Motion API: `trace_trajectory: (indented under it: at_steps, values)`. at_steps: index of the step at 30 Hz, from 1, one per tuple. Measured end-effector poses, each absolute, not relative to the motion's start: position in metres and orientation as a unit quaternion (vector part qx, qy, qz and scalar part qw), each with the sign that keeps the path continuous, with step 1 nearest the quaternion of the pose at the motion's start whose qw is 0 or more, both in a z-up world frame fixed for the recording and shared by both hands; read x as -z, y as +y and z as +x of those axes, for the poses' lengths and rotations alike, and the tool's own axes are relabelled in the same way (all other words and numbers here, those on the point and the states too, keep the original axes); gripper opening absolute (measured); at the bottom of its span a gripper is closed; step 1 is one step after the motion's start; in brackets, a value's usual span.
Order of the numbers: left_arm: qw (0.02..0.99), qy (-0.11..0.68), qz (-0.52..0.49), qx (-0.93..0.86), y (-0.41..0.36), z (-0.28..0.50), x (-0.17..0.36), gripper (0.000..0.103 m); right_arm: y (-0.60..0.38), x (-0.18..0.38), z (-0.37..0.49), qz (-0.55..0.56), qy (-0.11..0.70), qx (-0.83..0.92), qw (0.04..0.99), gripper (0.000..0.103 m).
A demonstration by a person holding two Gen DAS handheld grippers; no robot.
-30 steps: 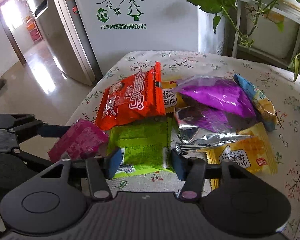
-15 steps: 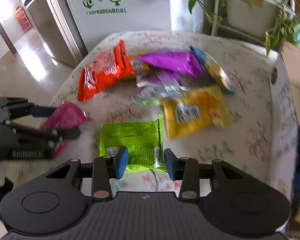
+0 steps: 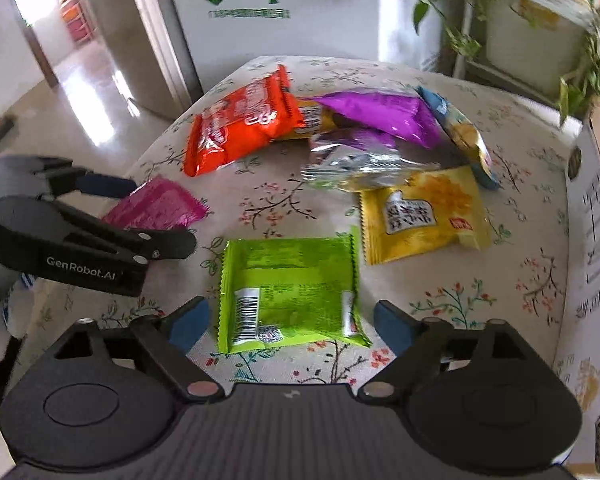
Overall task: Organize snacks
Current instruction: 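Close the right gripper on the green bag while the left gripper holds the pink bag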
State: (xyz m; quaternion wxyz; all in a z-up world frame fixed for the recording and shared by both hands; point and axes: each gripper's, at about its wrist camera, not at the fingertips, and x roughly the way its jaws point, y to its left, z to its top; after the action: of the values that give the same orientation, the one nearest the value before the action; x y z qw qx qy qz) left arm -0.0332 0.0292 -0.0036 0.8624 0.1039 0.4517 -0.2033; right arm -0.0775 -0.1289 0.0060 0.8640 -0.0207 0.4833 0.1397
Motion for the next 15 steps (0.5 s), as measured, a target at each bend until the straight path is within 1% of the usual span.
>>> trace_trajectory:
  at_steps: [1,2,5,8,11,12,13,14,15]
  values:
    - [0.862,0.451,0.107,0.205,0.0277,-0.0336,0.0047,0.101,-0.1253,-0.0046,-0.0779,-0.036,0.48,-0.135,0.866,0.094]
    - [0.862,0.451,0.108,0.206,0.0267,-0.0339,0.0059,0.102,-0.1223,-0.0032,-0.078,-0.049,0.479,-0.13,0.867,0.094]
    - [0.863,0.45,0.106,0.204,0.0257,-0.0345,0.0071,0.103,-0.1222,-0.0016,-0.0756,-0.057,0.476,-0.124,0.869,0.095]
    - [0.863,0.451,0.104,0.202,0.0248,-0.0346,0.0077,0.103,-0.1242,-0.0013,-0.0722,-0.052,0.476,-0.119,0.87,0.093]
    - [0.862,0.454,0.105,0.199,0.0241,-0.0347,0.0069,0.102,-0.1257,-0.0026,-0.0721,-0.049,0.473,-0.12,0.872,0.087]
    - [0.861,0.455,0.107,0.199,0.0234,-0.0352,0.0066,0.102,-0.1261,-0.0039,-0.0731,-0.049,0.471,-0.122,0.872,0.08]
    - [0.861,0.455,0.108,0.201,0.0229,-0.0361,0.0061,0.098,-0.1268,-0.0051,-0.0731,-0.047,0.47,-0.122,0.873,0.076]
    - [0.861,0.454,0.107,0.204,0.0221,-0.0373,0.0049,0.095,-0.128,-0.0057,-0.0731,-0.045,0.471,-0.121,0.873,0.075]
    - [0.86,0.451,0.11,0.21,0.0202,-0.0392,0.0024,0.086,-0.1279,-0.0064,-0.0733,-0.045,0.471,-0.12,0.873,0.071]
